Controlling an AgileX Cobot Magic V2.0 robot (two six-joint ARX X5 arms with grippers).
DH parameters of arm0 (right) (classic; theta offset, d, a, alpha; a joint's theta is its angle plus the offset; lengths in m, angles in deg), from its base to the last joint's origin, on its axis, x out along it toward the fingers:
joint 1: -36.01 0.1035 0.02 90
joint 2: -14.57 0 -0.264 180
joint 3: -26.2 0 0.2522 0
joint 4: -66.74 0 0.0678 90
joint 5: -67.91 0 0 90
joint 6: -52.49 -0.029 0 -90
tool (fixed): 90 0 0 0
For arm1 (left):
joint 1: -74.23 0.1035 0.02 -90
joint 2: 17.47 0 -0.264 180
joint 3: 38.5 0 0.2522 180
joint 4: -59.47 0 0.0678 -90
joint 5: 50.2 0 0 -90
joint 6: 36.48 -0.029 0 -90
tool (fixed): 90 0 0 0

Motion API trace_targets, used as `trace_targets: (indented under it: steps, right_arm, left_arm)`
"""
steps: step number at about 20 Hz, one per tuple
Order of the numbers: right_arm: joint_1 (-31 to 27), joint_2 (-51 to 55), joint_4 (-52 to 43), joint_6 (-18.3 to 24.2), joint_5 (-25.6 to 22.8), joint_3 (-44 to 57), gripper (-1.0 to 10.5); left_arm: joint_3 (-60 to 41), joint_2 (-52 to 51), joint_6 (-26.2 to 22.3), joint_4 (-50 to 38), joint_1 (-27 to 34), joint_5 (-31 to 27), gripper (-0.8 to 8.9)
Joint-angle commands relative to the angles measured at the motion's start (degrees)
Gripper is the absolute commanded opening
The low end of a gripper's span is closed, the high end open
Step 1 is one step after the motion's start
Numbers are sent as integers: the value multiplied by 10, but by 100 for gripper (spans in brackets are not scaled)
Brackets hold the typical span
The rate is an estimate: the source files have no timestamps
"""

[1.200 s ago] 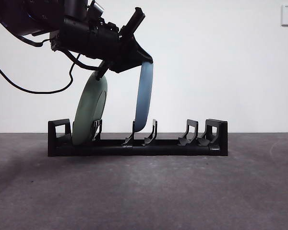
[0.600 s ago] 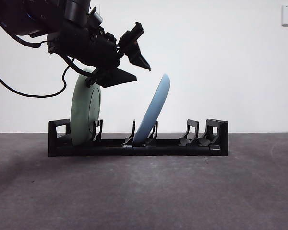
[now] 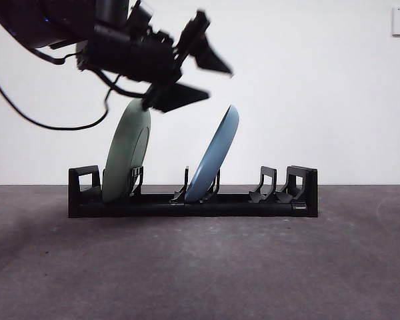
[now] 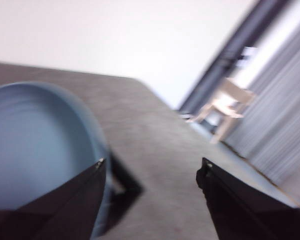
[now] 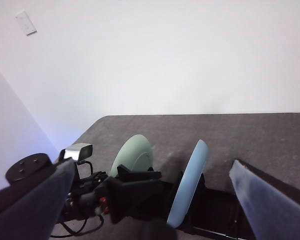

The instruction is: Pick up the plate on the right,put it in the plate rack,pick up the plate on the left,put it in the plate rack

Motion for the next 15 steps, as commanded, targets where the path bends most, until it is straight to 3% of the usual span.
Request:
trace_targets:
  steps: [1,4,6,7,10,13,15]
  right_arm:
    - [0,-4,-2,5,0,0,559]
    - [0,-7,12,5,0,0,557]
    - [0,-13,29,12,-1,0,485]
    - [0,-16,40,16,-2,0,436]
    - [0,-25,84,27,-2,0,229]
    - [0,-33,129,64,-4,0,-26]
    - [0,-37,154,72,-18,0,-9]
  left_arm:
    - [5,-7,-14,-10,-16,34,319]
    - [19,-24,-20,-9,-30,69,314]
    - [29,-39,-33,-2,-38,91,299]
    - [33,-47,-41,6,-41,101,257]
    - [47,-85,-91,77,-44,126,-8]
    - [63,-132,-170,199,-47,95,-7]
    - [69,-173,-232,294,-49,27,-8]
